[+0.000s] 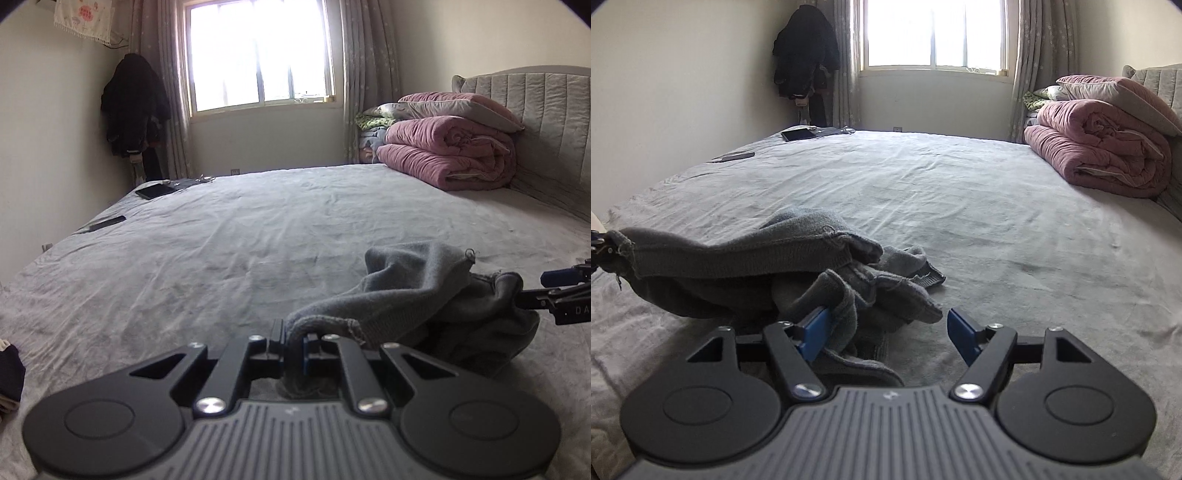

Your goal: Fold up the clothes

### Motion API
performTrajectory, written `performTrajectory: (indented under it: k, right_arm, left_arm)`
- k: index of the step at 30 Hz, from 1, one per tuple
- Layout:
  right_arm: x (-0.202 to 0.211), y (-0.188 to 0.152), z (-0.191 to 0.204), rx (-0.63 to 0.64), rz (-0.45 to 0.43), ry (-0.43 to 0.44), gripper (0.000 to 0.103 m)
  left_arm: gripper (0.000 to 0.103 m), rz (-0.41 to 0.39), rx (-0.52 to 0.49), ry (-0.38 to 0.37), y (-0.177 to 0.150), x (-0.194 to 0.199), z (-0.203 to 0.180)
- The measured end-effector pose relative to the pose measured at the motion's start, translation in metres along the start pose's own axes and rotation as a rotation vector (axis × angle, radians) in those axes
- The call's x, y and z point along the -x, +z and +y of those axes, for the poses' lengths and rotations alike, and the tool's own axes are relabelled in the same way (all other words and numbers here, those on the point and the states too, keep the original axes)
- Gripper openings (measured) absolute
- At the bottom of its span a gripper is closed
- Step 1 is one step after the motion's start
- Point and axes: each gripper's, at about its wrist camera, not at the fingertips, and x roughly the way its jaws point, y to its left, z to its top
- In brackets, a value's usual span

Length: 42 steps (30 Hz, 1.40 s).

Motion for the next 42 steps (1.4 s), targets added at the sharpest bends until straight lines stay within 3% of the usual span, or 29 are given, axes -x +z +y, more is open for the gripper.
performTrajectory:
  k: [13,22,24,27,29,30,34,38,42]
  right_arm:
    - [-0.007,-0.002,0.008,0.023,0.028,-0.024,0.073]
    - [-0.031,-0.002,0.002,0.046,0.058,-0.060,0.073]
    - [-0.025,0.004,-0.001,0.022,0.018,-0.020,0.073]
    - [0.003,0.021,-0.016,-0.115,-0.119,0.138,0.074]
    - [0.016,0.030,-0.024,-0.170,-0.188,0.212,0.084]
    - [0.017,0.031,-0.025,-0.164,-0.200,0.203,0.087]
    - [-0.026,0.032,-0.017,-0.056,-0.089,0.042,0.088]
    - [-0.064,0.023,-0.018,0.006,0.013,0.027,0.082]
    - [-0.069,0.022,-0.011,0.095,-0.007,0.045,0.082]
  left_arm:
    - [0.009,0.026,-0.023,0.007,0.000,-0.011,-0.012]
    - [0.009,0.077,0.005,0.036,-0.003,-0.019,0.000]
    - [0.009,0.083,0.006,0.036,-0.003,-0.019,0.002]
    - [0.009,0.075,0.027,0.043,0.000,-0.016,0.009]
    - [0.009,0.066,0.065,0.039,0.004,-0.014,0.017]
    - [0.009,0.063,0.080,0.036,0.006,-0.014,0.020]
    - [0.009,0.061,0.060,0.042,0.009,-0.018,0.014]
    - [0.009,0.060,0.026,0.057,0.010,-0.023,0.006]
    - [0.009,0.068,0.039,0.065,0.013,-0.028,0.010]
